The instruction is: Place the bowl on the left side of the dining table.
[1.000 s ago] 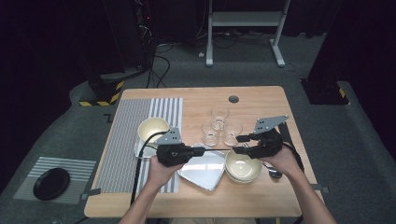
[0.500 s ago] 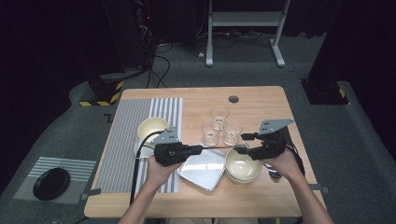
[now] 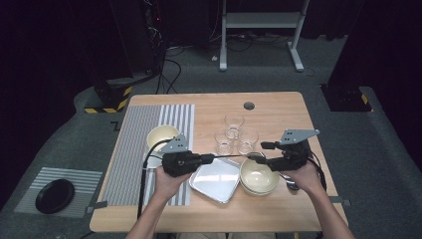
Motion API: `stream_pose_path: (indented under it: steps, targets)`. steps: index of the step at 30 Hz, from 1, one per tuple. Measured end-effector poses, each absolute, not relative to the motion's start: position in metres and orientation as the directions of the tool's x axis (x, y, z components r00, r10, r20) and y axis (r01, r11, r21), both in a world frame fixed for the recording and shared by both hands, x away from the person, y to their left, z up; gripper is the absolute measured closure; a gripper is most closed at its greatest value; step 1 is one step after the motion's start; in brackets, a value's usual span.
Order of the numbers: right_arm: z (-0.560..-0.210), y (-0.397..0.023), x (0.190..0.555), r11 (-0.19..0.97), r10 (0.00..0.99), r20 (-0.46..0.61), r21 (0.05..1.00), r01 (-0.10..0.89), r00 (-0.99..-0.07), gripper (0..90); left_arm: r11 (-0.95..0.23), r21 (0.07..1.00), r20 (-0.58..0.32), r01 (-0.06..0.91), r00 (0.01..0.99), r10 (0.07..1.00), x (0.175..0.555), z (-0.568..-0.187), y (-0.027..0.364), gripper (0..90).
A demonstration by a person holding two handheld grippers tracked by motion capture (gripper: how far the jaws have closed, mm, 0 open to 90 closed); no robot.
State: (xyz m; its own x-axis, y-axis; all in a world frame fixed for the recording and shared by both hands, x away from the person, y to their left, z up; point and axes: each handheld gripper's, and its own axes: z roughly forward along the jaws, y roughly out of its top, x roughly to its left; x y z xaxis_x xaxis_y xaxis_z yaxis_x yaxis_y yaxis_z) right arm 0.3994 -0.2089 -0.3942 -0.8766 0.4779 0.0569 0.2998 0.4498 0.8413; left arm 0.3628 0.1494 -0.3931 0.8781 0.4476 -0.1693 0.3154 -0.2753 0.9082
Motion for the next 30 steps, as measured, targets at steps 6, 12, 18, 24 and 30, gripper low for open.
stream_pose_path:
  steps: [6,12,18,24,30]
  targets:
    - [-0.397,-0.214,0.398,0.430,0.494,0.063,0.849,0.307,-0.867,40.0,-0.270,0.909,-0.170,0.318,0.874,0.456,0.362,-0.393,0.151,89.1]
    - [-0.399,-0.223,0.394,0.395,0.531,0.062,0.864,0.312,-0.845,40.6,-0.278,0.914,-0.144,0.296,0.877,0.459,0.364,-0.391,0.154,89.1]
    - [-0.400,-0.232,0.391,0.360,0.567,0.057,0.880,0.310,-0.822,41.1,-0.258,0.912,-0.165,0.318,0.863,0.478,0.361,-0.390,0.157,89.1]
    - [-0.404,-0.242,0.388,0.336,0.595,0.059,0.888,0.315,-0.802,41.6,-0.250,0.914,-0.165,0.319,0.857,0.488,0.361,-0.389,0.161,89.1]
    - [-0.408,-0.250,0.385,0.329,0.611,0.064,0.886,0.326,-0.789,42.7,-0.242,0.915,-0.168,0.323,0.849,0.500,0.360,-0.388,0.165,89.1]
